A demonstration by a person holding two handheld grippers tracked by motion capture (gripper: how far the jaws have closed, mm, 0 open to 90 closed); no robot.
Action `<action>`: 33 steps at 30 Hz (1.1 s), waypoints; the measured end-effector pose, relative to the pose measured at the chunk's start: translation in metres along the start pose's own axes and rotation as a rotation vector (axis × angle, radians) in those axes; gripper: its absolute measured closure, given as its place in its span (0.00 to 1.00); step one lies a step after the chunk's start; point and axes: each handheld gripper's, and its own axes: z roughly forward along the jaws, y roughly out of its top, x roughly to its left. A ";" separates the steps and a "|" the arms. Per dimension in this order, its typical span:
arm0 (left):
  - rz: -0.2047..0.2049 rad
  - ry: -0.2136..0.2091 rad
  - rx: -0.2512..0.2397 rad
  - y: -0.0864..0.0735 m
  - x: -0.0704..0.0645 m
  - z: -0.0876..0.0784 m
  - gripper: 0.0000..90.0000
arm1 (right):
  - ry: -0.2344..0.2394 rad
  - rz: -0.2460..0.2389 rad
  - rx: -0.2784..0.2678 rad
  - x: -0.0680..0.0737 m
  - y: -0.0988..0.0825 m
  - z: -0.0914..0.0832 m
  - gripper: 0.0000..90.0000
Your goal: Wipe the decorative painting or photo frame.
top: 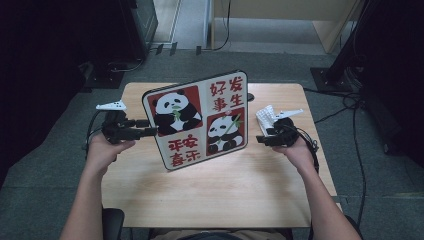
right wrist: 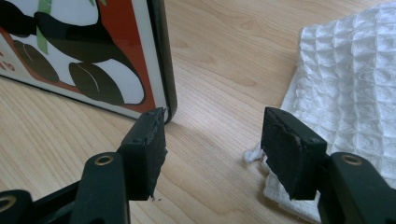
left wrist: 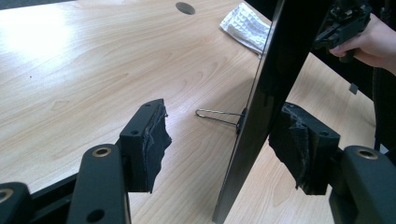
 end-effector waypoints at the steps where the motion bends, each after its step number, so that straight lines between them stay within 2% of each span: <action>1: 0.001 0.002 0.003 0.000 0.000 0.001 0.41 | 0.000 0.000 -0.001 0.000 0.000 0.000 0.45; 5: 0.004 0.020 0.014 0.000 0.002 0.003 0.40 | 0.000 0.004 0.002 -0.001 -0.001 0.000 0.45; 8: 0.005 0.038 0.001 0.000 0.003 0.003 0.40 | 0.000 0.005 0.002 -0.001 -0.002 0.000 0.45; 14: -0.010 0.030 -0.001 -0.001 0.006 0.005 0.40 | 0.000 0.010 0.007 0.001 -0.003 0.000 0.45; 17: -0.001 0.027 -0.003 -0.002 0.008 0.007 0.39 | -0.002 0.007 0.005 0.001 -0.003 0.000 0.45; 25: -0.010 0.031 0.008 -0.003 0.011 0.010 0.38 | -0.004 0.006 0.007 0.000 -0.004 0.000 0.45; 33: 0.000 0.032 -0.003 -0.003 0.011 0.006 0.37 | 0.004 -0.003 -0.003 -0.001 -0.004 0.000 0.47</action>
